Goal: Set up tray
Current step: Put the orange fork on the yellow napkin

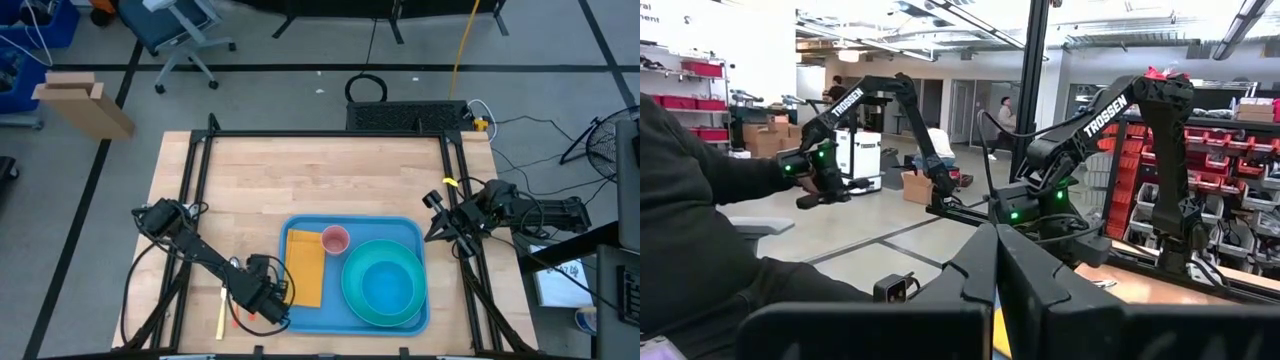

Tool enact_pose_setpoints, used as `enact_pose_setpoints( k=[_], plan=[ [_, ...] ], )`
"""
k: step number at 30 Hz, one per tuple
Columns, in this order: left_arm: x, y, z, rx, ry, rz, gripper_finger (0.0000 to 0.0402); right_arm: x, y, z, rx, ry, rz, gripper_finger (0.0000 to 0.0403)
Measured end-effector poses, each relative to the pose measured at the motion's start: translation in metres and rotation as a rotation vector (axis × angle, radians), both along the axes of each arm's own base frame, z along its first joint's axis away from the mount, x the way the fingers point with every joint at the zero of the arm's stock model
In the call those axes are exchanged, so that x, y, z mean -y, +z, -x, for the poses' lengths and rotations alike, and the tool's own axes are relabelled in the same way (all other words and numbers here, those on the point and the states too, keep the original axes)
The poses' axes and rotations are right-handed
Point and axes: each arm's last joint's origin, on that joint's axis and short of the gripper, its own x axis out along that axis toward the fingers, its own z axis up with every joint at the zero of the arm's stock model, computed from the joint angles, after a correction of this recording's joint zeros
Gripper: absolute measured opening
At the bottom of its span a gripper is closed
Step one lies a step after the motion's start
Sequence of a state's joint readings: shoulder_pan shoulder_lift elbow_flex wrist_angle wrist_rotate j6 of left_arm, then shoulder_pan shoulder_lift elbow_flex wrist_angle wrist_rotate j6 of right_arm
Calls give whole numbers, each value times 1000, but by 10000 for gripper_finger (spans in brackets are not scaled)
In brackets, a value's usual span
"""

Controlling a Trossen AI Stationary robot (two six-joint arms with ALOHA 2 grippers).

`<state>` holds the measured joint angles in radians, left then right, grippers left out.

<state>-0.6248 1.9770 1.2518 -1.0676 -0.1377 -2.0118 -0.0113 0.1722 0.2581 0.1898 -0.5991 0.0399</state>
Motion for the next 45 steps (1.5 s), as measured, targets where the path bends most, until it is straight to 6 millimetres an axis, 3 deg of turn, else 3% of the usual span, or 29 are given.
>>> enact_pose_setpoints(
  k=[4, 12, 16, 22, 26, 31, 41, 45],
  plan=[
    [-6, 10, 4, 24, -15, -59, 15, 0, 0, 0, 0, 0, 0, 0],
    [-13, 57, 6, 194, -55, -74, 12, 0, 0, 0, -1, 0, 0, 0],
    [-17, 81, -13, 303, -110, -36, 9, 0, 0, 0, 0, 0, 0, 0],
    [-35, 106, -64, 462, -236, -15, 11, 0, 0, 0, 1, 0, 1, 0],
    [-48, 100, -82, 445, -264, -48, 9, 0, 0, 0, -5, 0, 0, 0],
    [-55, 81, -83, 344, -205, -70, 11, 0, -3, -1, -30, 4, 0, 0],
    [-52, 48, -102, 348, -164, -14, 9, 0, -3, -2, -25, -4, 20, 0],
    [-54, 45, -105, 359, -146, -23, 16, 0, -3, -2, -23, -4, 20, 0]
  ],
)
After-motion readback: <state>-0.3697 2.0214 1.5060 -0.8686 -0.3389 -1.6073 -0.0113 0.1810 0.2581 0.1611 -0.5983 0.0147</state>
